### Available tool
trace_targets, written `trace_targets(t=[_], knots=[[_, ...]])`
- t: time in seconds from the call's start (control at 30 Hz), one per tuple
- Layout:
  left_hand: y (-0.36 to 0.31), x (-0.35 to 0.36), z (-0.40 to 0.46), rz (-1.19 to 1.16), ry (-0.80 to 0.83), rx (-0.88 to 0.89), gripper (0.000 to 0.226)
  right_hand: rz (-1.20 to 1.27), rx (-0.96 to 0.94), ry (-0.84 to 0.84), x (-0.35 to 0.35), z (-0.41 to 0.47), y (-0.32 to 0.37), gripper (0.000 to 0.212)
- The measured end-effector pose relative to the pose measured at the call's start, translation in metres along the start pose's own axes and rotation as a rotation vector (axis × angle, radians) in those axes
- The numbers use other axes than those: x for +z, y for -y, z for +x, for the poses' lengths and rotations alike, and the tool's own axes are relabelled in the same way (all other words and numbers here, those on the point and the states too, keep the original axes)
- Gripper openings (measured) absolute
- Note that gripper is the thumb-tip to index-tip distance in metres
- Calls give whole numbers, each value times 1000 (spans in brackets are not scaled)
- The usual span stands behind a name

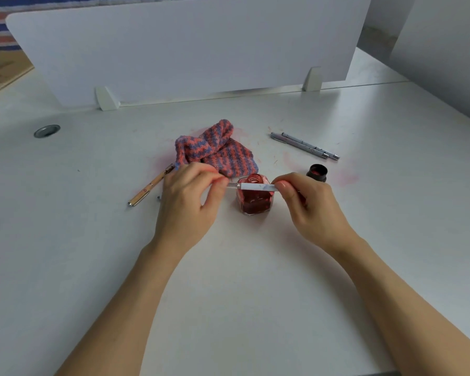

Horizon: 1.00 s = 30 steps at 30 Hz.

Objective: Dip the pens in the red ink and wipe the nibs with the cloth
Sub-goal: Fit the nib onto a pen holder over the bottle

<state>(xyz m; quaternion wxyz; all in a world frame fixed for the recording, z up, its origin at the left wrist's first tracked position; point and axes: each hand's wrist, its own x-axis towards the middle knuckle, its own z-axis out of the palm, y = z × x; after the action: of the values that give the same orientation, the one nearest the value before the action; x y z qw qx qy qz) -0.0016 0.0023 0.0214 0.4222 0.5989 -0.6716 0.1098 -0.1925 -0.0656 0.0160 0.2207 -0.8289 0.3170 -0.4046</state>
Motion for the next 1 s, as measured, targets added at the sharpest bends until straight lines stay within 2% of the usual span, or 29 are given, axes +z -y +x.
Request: trace_targets(t=[0.13, 0.23, 0.4, 0.53, 0.63, 0.7, 0.83, 0.93, 1.0], knots=[[2, -1, -2, -118, 73, 41, 15, -10, -1, -4, 0, 0, -2, 32], [-5, 0, -2, -193, 94, -17, 30, -9, 5, 7, 0, 0, -2, 30], [-1, 2, -3, -114, 58, 42, 20, -23, 0, 15, 1, 0, -2, 35], [-6, 1, -3, -171, 54, -41, 30, -23, 6, 21, 1, -1, -2, 30], [0, 2, -2, -73, 46, 37, 24, -19, -6, 9, 2, 0, -2, 36], [1, 1, -3, -110, 71, 47, 18, -21, -7, 9, 2, -1, -2, 37], [-4, 0, -3, -189, 100, -24, 31, -8, -3, 2, 2, -1, -3, 29], [1, 1, -3, -121, 95, 34, 21, -10, -14, 1, 3, -1, -3, 37], [0, 1, -4, -170, 111, -3, 21, -11, -16, 0, 3, -1, -3, 40]])
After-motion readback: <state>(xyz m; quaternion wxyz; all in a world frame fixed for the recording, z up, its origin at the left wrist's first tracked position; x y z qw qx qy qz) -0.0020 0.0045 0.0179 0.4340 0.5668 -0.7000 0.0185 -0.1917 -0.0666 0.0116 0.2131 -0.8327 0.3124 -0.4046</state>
